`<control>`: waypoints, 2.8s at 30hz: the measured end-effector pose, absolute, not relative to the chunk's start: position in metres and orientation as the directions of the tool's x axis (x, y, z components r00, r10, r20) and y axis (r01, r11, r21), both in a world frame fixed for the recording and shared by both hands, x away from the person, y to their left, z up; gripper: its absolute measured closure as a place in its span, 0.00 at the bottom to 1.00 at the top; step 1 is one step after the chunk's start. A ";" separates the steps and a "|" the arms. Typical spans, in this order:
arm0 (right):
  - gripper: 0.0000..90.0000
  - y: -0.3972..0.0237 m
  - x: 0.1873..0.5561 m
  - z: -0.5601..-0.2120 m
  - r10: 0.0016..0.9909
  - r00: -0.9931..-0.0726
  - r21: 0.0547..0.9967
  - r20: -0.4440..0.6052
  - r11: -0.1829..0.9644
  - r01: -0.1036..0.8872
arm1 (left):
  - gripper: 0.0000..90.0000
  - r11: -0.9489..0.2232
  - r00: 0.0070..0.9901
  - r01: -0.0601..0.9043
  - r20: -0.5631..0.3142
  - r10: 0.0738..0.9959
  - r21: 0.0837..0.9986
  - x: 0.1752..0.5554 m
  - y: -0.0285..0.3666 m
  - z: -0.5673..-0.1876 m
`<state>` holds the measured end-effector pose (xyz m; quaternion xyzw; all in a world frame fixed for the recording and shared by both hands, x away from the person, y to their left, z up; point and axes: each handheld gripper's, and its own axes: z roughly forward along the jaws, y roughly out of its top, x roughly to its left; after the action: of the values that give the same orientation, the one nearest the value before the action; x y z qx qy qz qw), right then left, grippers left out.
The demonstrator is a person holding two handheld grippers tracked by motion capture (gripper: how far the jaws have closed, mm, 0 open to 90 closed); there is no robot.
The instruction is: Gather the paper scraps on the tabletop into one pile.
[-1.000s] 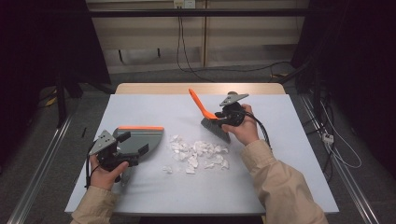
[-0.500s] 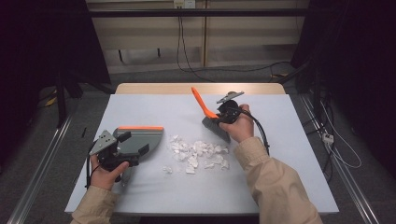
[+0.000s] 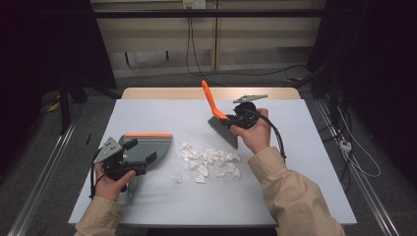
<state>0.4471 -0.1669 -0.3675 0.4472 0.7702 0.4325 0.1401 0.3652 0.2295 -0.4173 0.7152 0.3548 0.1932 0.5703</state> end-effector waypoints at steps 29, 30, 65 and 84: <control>0.80 -0.096 0.381 -0.387 0.581 -0.722 0.738 0.377 0.283 0.613 | 0.06 -0.092 0.665 0.277 -0.122 0.737 0.956 0.365 0.231 -0.416; 0.80 -0.093 0.379 -0.388 0.573 -0.726 0.734 0.380 0.291 0.614 | 0.06 -0.089 0.663 0.280 -0.126 0.738 0.956 0.365 0.232 -0.416; 0.80 -0.127 0.405 -0.410 0.696 -0.644 0.688 0.318 0.298 0.661 | 0.06 -0.084 0.656 0.279 -0.126 0.744 0.957 0.365 0.234 -0.415; 0.80 -0.116 0.408 -0.385 0.723 -0.632 0.775 0.278 0.219 0.592 | 0.06 -0.086 0.655 0.278 -0.124 0.745 0.957 0.365 0.233 -0.415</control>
<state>0.4075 -0.1165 -0.3854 0.4229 0.7776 0.4598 0.0712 0.3648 0.2335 -0.4154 0.7079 0.3612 0.2044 0.5715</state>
